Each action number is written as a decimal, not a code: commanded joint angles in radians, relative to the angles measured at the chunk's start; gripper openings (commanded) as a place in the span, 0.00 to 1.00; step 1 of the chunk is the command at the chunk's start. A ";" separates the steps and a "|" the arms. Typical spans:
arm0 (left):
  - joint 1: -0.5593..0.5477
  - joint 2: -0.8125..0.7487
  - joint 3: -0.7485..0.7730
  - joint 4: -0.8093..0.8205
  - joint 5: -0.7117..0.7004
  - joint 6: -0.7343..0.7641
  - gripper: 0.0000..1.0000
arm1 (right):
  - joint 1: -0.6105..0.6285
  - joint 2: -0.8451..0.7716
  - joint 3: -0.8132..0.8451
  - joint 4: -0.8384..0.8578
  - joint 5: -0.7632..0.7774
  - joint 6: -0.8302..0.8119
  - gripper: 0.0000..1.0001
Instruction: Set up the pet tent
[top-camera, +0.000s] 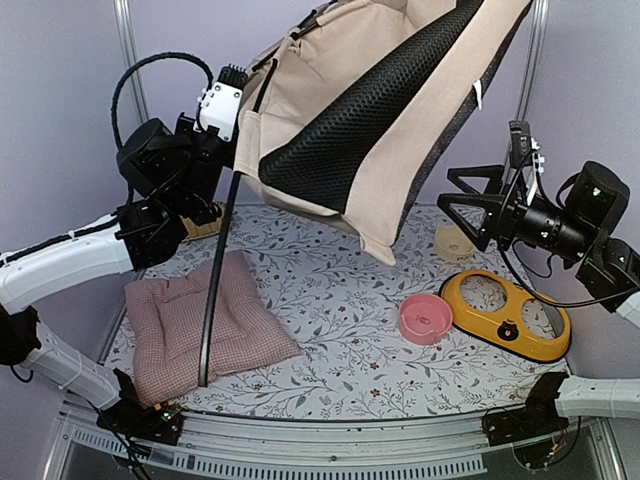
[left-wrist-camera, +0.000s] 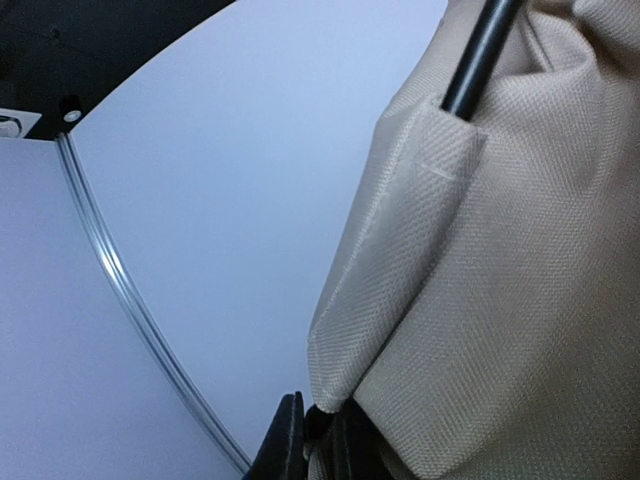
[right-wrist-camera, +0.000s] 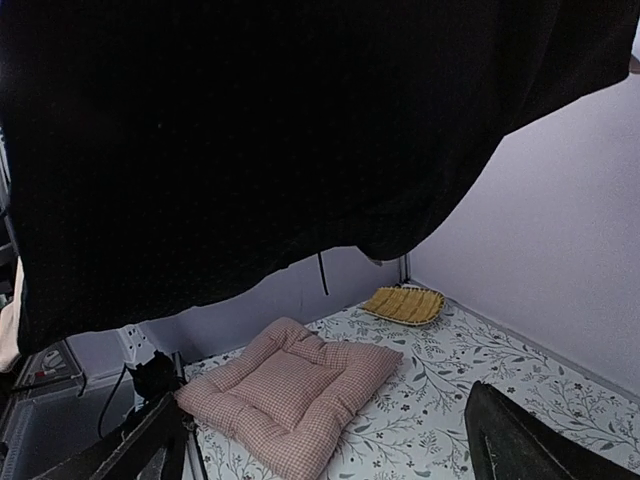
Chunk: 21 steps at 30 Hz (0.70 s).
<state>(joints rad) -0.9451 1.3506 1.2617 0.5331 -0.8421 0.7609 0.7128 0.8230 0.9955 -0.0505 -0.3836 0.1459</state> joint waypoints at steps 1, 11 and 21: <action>-0.011 0.039 -0.003 0.308 -0.139 0.165 0.00 | -0.004 -0.014 -0.026 0.139 -0.046 0.098 0.99; -0.056 0.279 0.024 0.961 -0.226 0.695 0.00 | -0.004 -0.068 -0.083 0.134 -0.021 0.156 0.99; -0.045 0.353 0.079 0.878 -0.236 0.639 0.00 | -0.004 -0.001 -0.148 0.179 0.088 0.317 1.00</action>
<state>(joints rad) -0.9928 1.7092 1.2823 1.3487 -1.0641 1.4376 0.7128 0.8013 0.8810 0.1043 -0.3916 0.3679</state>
